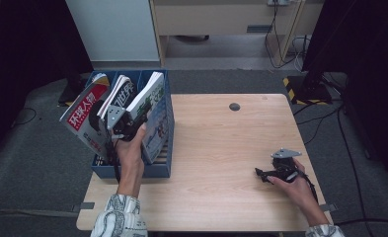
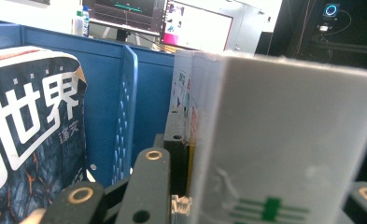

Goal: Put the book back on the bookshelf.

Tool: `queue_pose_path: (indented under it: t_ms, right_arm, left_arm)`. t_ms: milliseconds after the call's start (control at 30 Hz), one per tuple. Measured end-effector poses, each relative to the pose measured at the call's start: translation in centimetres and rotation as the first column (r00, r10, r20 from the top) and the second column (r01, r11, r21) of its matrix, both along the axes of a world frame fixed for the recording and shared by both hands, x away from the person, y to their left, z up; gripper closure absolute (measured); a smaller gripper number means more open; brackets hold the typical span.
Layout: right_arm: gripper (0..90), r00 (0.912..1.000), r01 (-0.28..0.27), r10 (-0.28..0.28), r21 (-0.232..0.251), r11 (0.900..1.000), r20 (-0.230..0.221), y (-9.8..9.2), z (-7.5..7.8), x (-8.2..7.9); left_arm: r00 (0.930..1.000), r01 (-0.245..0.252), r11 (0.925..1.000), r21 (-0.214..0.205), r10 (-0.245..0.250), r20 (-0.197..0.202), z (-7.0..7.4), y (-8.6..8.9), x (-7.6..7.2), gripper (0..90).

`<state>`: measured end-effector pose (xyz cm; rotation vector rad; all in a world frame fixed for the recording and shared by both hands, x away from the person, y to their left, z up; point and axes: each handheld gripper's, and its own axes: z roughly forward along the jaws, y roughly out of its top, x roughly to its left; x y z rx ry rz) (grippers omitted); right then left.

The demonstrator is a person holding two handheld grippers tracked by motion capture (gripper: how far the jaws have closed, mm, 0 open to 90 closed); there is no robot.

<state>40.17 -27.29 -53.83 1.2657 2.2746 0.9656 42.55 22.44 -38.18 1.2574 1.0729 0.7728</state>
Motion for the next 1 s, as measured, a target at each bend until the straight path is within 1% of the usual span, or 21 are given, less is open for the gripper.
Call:
queue_pose_path:
  t_ms: [533, 1000]
  right_arm:
    - [6.7, 1.0000, 0.000, 0.000, 0.000, 1.0000, 0.000, 0.0, 0.0, 0.0]
    - [6.7, 1.0000, 0.000, 0.000, 0.000, 1.0000, 0.000, 0.0, 0.0, 0.0]
  left_arm:
    - [1.0000, 0.000, 1.0000, -0.006, 0.000, -0.005, -0.9, -0.1, 0.5, 72.8]
    - [1.0000, 0.000, 1.0000, -0.006, 0.000, -0.007, -1.4, 0.1, 0.7, 72.8]
